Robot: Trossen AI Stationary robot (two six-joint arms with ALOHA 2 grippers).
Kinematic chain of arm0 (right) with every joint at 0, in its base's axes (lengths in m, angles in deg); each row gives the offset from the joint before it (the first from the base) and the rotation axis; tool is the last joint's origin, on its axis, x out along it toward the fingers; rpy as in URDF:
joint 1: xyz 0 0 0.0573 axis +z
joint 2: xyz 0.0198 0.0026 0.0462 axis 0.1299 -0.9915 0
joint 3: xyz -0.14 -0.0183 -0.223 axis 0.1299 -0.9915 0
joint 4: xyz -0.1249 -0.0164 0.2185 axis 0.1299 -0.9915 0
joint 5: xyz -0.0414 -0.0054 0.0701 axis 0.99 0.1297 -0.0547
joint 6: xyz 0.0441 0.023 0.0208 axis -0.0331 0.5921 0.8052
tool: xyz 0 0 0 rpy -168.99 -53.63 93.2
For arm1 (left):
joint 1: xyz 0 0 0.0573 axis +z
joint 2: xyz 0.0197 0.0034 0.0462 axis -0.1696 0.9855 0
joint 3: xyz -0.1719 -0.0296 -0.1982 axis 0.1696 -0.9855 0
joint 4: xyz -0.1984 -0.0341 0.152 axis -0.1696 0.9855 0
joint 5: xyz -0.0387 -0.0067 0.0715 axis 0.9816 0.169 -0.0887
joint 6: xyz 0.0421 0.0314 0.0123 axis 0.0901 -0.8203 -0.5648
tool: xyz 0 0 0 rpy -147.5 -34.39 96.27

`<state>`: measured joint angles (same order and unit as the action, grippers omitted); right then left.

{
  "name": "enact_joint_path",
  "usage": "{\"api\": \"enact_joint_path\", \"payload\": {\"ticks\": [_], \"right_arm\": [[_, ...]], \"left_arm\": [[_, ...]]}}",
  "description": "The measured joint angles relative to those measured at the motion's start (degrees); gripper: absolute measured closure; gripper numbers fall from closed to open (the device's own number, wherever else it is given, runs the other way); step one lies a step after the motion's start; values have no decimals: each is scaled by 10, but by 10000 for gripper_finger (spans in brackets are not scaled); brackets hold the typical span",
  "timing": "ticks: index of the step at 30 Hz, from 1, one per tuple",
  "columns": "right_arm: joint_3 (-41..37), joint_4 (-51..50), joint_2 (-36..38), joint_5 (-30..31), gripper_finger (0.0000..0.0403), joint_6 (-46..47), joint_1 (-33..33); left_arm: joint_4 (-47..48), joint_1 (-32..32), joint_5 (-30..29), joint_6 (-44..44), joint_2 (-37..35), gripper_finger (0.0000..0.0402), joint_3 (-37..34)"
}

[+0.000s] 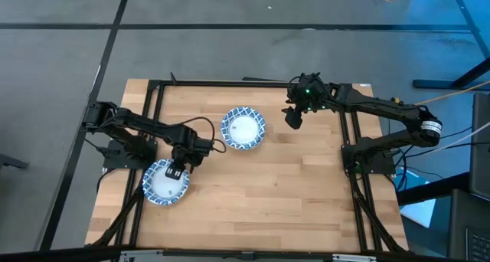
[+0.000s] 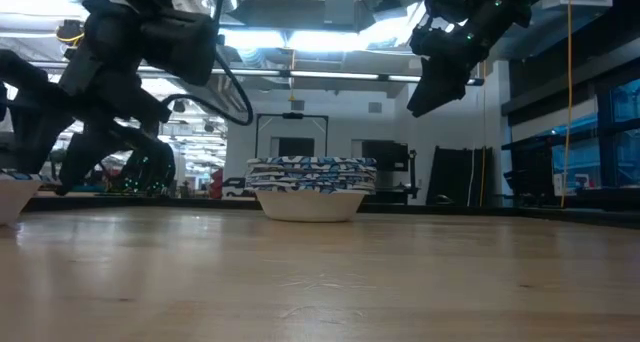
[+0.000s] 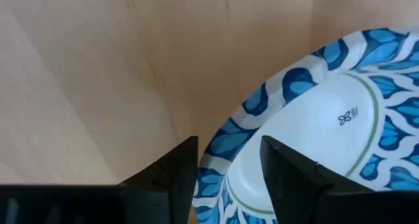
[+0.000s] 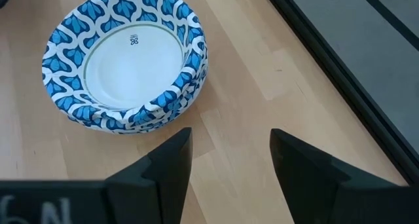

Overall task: Nest bowls inside each other
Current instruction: Stack the white and blue bowl on the white and blue bowl on the table

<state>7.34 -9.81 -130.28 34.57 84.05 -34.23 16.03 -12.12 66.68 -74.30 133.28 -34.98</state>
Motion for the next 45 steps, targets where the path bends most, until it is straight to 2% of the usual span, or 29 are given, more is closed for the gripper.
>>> {"api": "enact_joint_path", "payload": {"ticks": [4, 9, 13, 16, 23, 27, 29, 32, 38, 45], "right_arm": [[0, 0, 0, 0, 198, 0, 0], [0, 0, 0, 0, 198, -1, 0], [0, 7, 0, 0, 198, -2, 0], [0, 21, 0, 0, 198, -2, 0], [0, 23, 0, 0, 198, 0, 0], [0, 20, 0, 0, 198, 0, 0], [0, 19, 0, 0, 198, 0, 0], [0, 19, 0, 0, 198, 0, 0], [0, 15, 0, 0, 198, 0, 0], [0, 13, 0, 0, 198, 0, 0]], "left_arm": [[1, 0, 0, 29, 0, 266, -7], [0, 2, 9, 69, 0, 332, -9], [-10, 19, 80, 100, 0, 391, -9], [-46, 42, 127, 144, 0, 395, -9], [-122, 93, 179, 195, 0, 400, 1], [-206, 120, 223, 250, 0, 400, 26], [-243, 135, 224, 297, 0, 401, 49], [-267, 164, 216, 323, 0, 401, 95], [-252, 223, 104, 330, 0, 401, 186], [-258, 298, 56, 325, 15, 401, 213]]}}
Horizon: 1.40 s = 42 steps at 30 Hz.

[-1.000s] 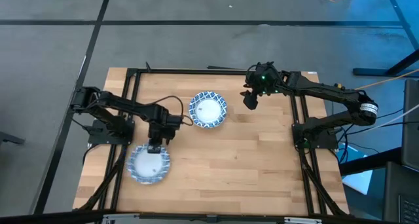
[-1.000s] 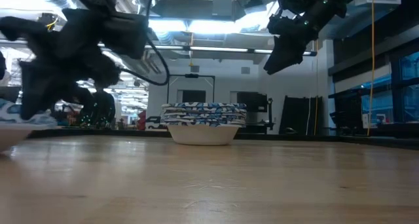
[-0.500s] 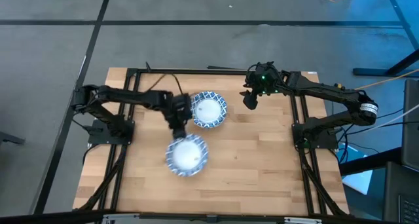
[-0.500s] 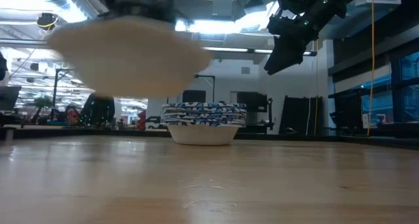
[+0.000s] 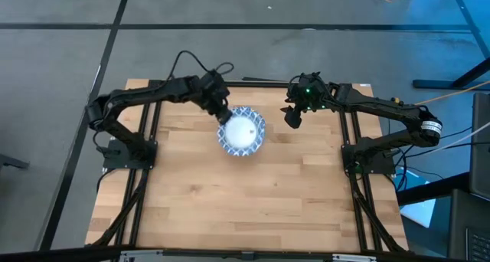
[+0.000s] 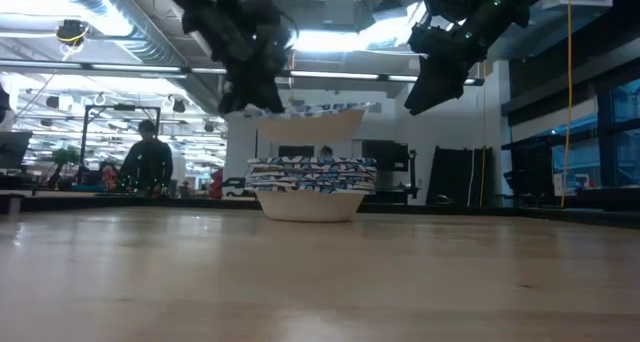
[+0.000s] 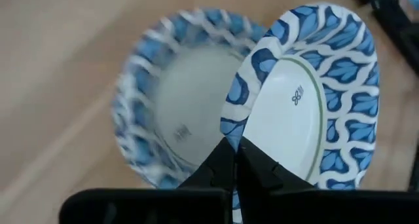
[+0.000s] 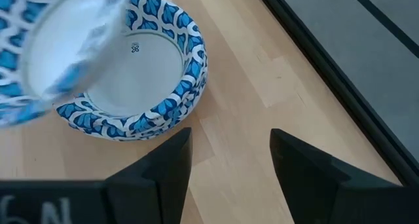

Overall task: Nest bowls inside each other
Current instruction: Stack the white and blue bowl on the white and blue bowl on the table

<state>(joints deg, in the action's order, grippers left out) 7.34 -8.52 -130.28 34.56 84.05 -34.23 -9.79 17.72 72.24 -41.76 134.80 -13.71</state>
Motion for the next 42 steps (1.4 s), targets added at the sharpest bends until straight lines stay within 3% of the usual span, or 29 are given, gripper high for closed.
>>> {"api": "enact_joint_path", "payload": {"ticks": [7, 15, 26, 36, 42], "right_arm": [[0, 0, 0, 0, 198, -1, 0], [0, -10, 0, -30, 198, -2, 0], [0, -16, 0, -31, 198, -3, 0], [0, -16, 0, -30, 198, -11, 0], [0, -17, 0, -30, 198, -14, 0]], "left_arm": [[-61, 52, 20, 1, 44, 401, 0], [-53, 60, 42, 2, 107, 401, 0], [-59, 64, 37, -27, 117, 359, 0], [-59, 64, 94, -30, 117, 261, 0], [-55, 72, 65, -36, 117, 212, 0]]}}
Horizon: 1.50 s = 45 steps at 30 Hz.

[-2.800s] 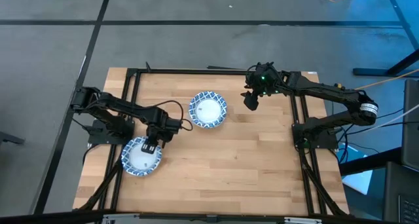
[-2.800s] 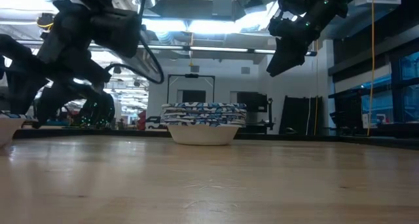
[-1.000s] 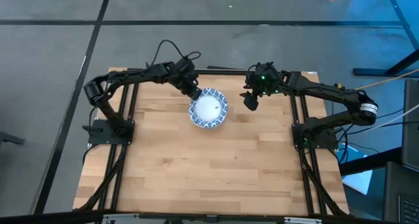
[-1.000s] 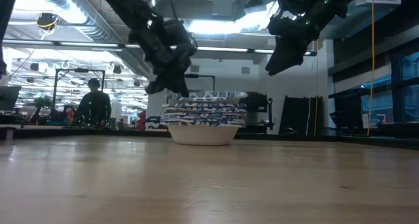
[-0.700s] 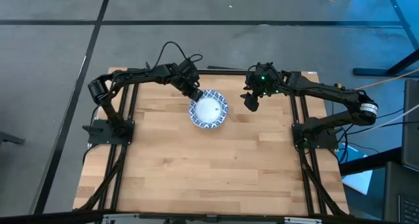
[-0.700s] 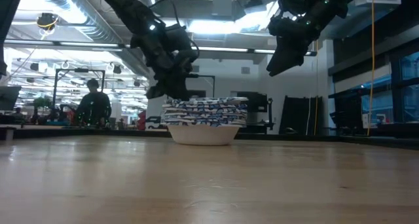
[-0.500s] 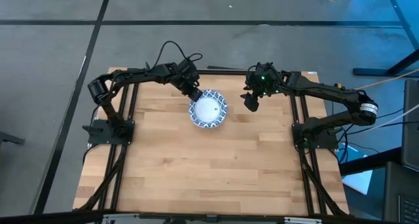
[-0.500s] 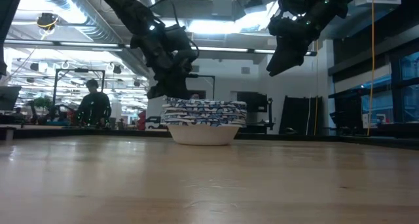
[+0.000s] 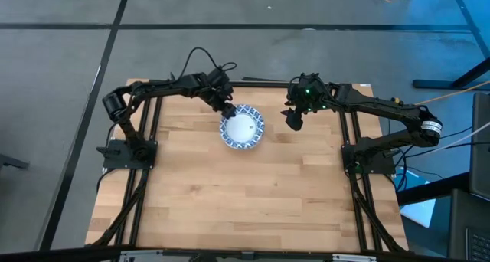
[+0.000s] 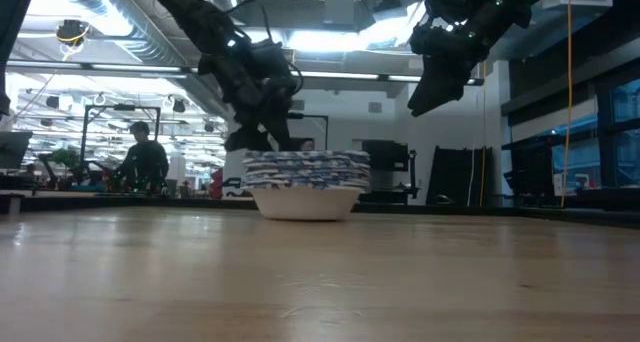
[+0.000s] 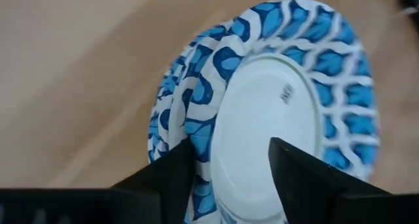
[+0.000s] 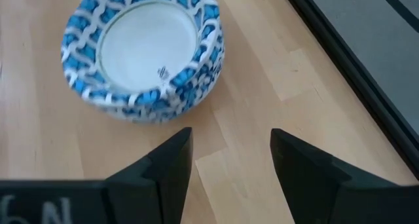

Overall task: Nest bowls inside each other
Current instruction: Stack the white and blue bowl on the white and blue bowl on the table

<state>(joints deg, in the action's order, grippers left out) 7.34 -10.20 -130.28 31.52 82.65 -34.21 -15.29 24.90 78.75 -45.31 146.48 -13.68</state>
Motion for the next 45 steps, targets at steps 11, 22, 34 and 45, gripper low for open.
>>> {"api": "enact_joint_path", "payload": {"ticks": [11, 22, 34, 45], "right_arm": [[0, -19, 0, 0, 198, 0, 0], [0, -17, 0, 1, 198, -1, 0], [0, -16, 0, 1, 198, 0, 0], [0, -16, 0, 1, 198, 0, 0]], "left_arm": [[6, 20, 9, -37, -17, 208, 0], [13, 13, -27, -24, -17, 208, 0], [16, 13, -10, -40, -17, 208, 0], [23, 13, 44, -54, -17, 146, 0]]}}
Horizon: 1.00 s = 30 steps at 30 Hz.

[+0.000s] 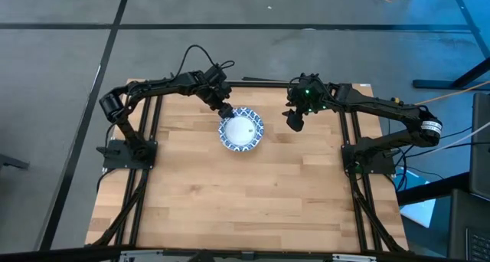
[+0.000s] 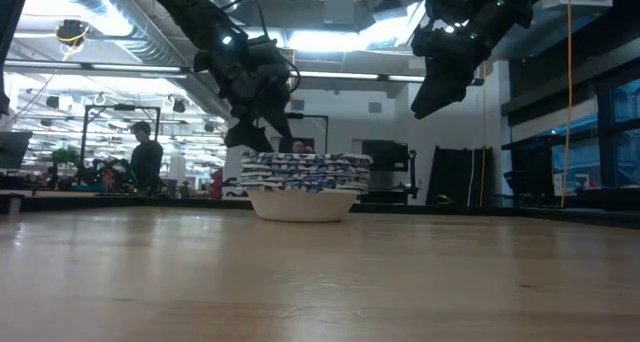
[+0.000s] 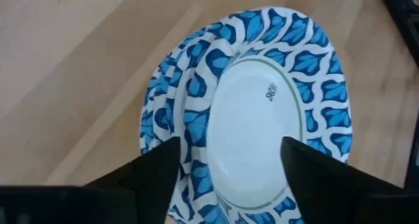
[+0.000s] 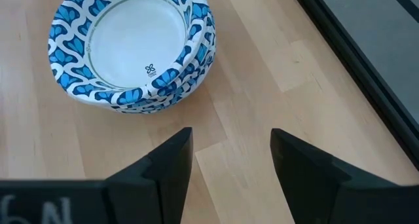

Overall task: Nest bowls inside each other
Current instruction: Stack the white and blue bowl on the white and blue bowl on the table, then return to Home Position

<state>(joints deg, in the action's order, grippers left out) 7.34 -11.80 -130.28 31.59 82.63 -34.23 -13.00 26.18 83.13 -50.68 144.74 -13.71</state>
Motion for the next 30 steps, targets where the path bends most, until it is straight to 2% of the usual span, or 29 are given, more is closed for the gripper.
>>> {"api": "enact_joint_path", "payload": {"ticks": [4, 9, 17, 26, 30], "right_arm": [[0, 0, 0, 0, 198, -1, 0], [0, 0, 0, 5, 198, -2, 0], [0, 36, 23, 3, 198, -14, -1], [0, 67, 88, 2, 198, -3, -1], [-2, 71, 115, 2, 198, -4, 3]], "left_arm": [[-1, 1, 3, -1, 0, 109, 0], [-1, 16, -26, -37, -31, 99, 1], [-21, 41, -123, -114, -189, 98, 8], [-35, 38, -147, -162, -344, 100, 8], [-48, 27, -147, -165, -388, 99, -30]]}}
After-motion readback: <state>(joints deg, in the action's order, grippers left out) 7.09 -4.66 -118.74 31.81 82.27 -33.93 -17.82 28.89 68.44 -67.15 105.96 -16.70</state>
